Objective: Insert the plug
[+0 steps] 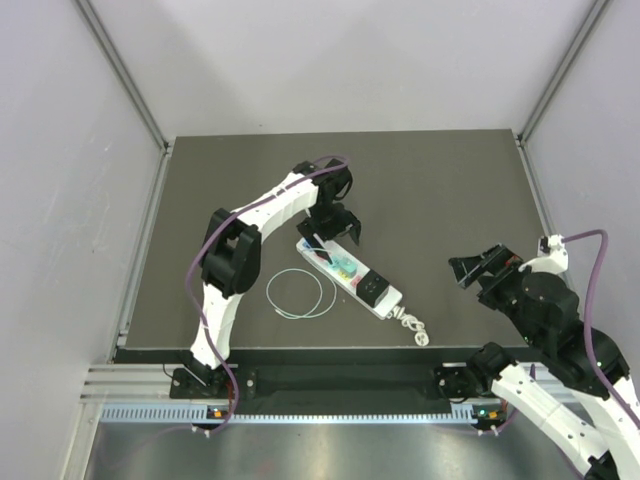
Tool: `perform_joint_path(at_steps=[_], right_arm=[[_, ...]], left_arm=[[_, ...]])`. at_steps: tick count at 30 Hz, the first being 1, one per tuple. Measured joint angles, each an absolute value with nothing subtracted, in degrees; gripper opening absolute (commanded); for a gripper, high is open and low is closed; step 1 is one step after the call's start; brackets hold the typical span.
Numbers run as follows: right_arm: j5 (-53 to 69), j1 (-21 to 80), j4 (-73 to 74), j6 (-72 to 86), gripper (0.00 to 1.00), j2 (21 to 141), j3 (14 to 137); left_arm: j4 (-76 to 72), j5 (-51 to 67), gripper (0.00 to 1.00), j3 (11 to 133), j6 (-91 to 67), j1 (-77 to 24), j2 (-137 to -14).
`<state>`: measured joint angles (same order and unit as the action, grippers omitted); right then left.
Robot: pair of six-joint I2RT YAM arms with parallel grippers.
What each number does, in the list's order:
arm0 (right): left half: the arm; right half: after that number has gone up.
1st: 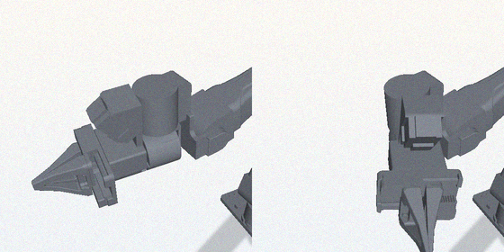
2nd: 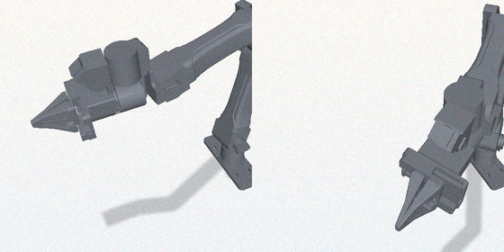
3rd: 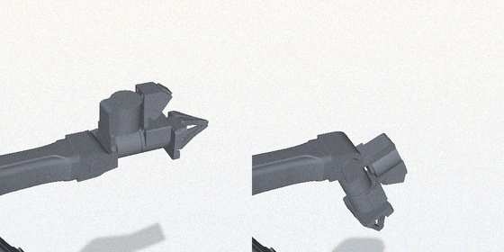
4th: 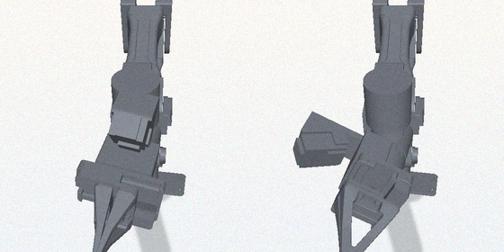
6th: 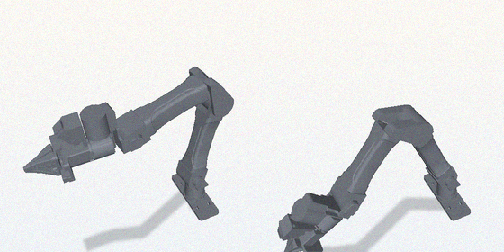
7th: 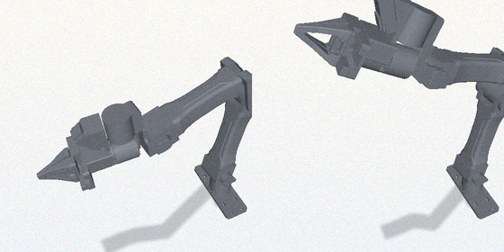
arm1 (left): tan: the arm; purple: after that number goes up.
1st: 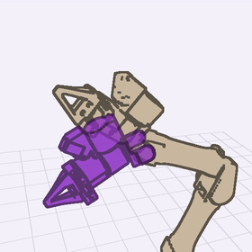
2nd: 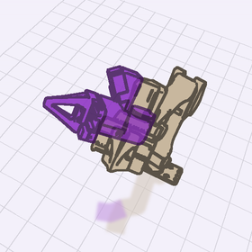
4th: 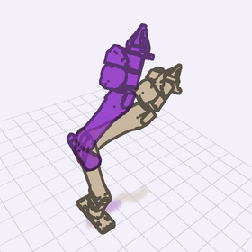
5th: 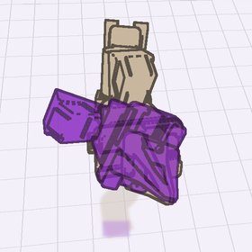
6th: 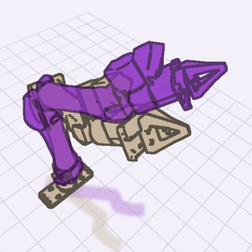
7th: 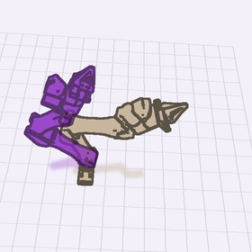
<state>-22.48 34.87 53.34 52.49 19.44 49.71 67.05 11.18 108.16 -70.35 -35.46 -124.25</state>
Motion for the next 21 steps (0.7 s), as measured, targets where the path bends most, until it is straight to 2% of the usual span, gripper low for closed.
perform_joint_path(at_steps=[14,21], right_arm=[[-22.63,34.87,53.21,50.74,1.0,20.21,50.04],[-22.72,34.85,53.04,50.52,0.99,20.21,50.04]], left_arm=[[59.51,11.03,0.81,104.6,-61.49,-33.67,-122.26],[53.39,12.12,0.79,104.62,-53.87,-29.67,-120.44]])
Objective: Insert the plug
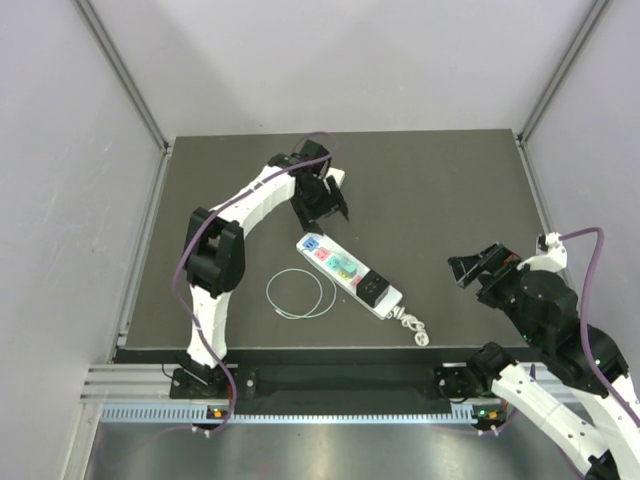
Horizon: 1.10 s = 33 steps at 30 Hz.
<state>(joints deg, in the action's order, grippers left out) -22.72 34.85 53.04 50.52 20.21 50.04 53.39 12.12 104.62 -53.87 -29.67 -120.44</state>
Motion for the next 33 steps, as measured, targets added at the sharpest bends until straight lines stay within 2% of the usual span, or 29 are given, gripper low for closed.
perform_joint_path(at_steps=[5,14,20,33], right_arm=[[-22.35,34.87,50.81,48.07,1.0,20.01,49.3],[-20.45,34.87,40.45,39.31,1.0,16.73,41.82],[-19.86,34.87,34.37,34.89,1.0,17.52,39.77],[-19.64,34.87,28.6,32.45,1.0,20.16,39.72]], left_arm=[[46.59,9.56,0.81,104.73,-45.39,-26.61,-118.17],[37.34,-4.34,0.81,111.04,-23.59,-25.98,-119.59],[29.08,-5.67,0.9,111.98,-10.85,-26.09,-124.77],[26.74,-6.04,0.93,124.6,0.36,-26.24,-141.14]])
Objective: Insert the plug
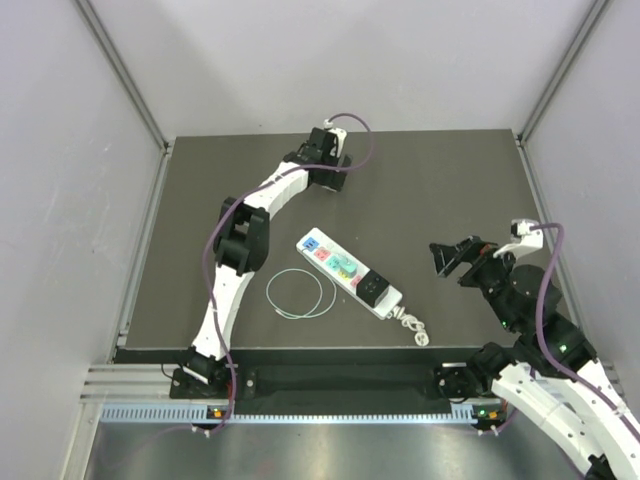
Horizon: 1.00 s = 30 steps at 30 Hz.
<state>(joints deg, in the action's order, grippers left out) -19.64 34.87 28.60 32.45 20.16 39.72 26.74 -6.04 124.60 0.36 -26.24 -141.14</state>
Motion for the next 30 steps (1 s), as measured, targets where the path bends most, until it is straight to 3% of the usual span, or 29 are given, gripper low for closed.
perform_joint_path(at_steps=[10,13,14,16,17,21,30], right_arm=[[-19.57,34.87,27.53,30.98,1.0,23.4,39.72],[-19.53,34.85,26.28,30.98,1.0,23.35,38.98],[-19.44,34.85,26.13,31.0,1.0,23.38,38.44],[-19.4,34.85,26.22,31.05,0.99,23.4,37.69],[-19.35,34.87,26.22,31.11,1.0,23.42,37.39],[-19.29,34.87,27.05,32.6,1.0,24.21,37.32],[-17.93,34.85,34.0,35.55,0.99,29.43,42.87]], left_arm=[[24.77,-4.97,0.91,125.62,2.15,-26.28,-144.64],[23.49,-4.84,0.78,125.69,2.57,-26.28,-144.92],[23.49,-4.69,0.58,125.69,2.72,-26.28,-144.92],[23.14,-4.45,0.36,125.69,2.61,-26.28,-144.92],[23.05,-4.05,0.2,125.69,2.83,-26.28,-144.92],[20.43,-3.53,0.0,123.09,2.66,-26.28,-143.94],[19.73,-0.67,0.0,98.94,1.45,-27.4,-122.08]])
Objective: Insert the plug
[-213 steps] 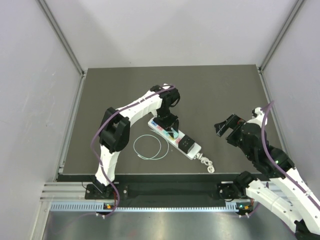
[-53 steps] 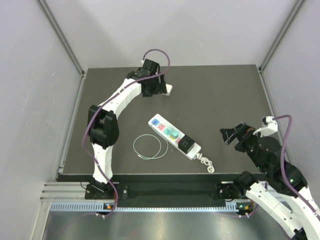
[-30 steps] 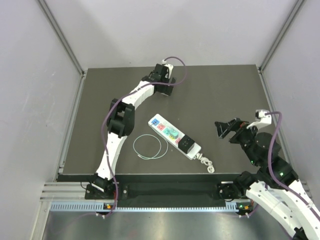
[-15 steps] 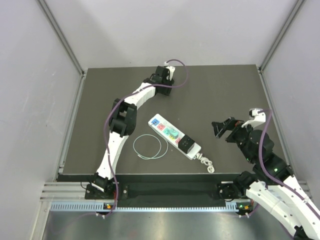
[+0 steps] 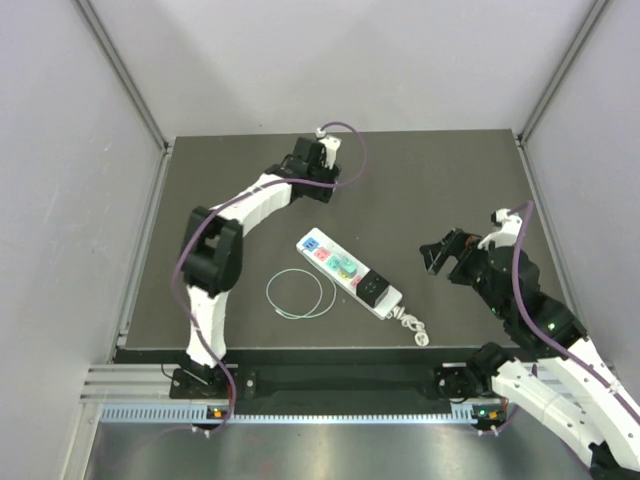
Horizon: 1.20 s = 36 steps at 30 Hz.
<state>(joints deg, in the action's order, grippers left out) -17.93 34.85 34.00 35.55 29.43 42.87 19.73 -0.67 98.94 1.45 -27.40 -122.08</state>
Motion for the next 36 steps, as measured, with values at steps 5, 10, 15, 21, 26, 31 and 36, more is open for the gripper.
perform_joint_path(at_steps=[5,10,15,21,26,31,36], right_arm=[[-17.45,34.74,36.01,34.92,0.95,35.44,52.38],[-11.31,34.7,34.26,35.0,0.93,41.69,61.84],[-3.18,34.7,31.81,35.66,0.89,47.27,67.42],[3.31,34.7,28.27,38.65,0.86,50.94,67.92],[6.96,34.68,27.42,40.75,0.86,52.69,67.72],[9.91,34.52,28.08,41.15,0.84,56.4,66.74],[10.74,34.26,29.12,41.04,0.76,58.83,66.24]], left_arm=[[20.14,1.32,0.0,88.64,-0.36,-31.42,-99.61],[19.9,4.6,0.0,87.7,-1.58,-39.46,-84.05],[19.66,10.57,0.0,82.46,-3.01,-45.36,-76.55],[20.08,14.57,0.0,75.68,-4.38,-48.53,-75.72],[20.51,15.88,0.0,75.66,-4.16,-50.17,-76.29],[20.53,16.16,0.0,75.77,-3.22,-51.03,-76.44],[20.53,16.25,0.0,75.77,-2.26,-51.22,-76.49]])
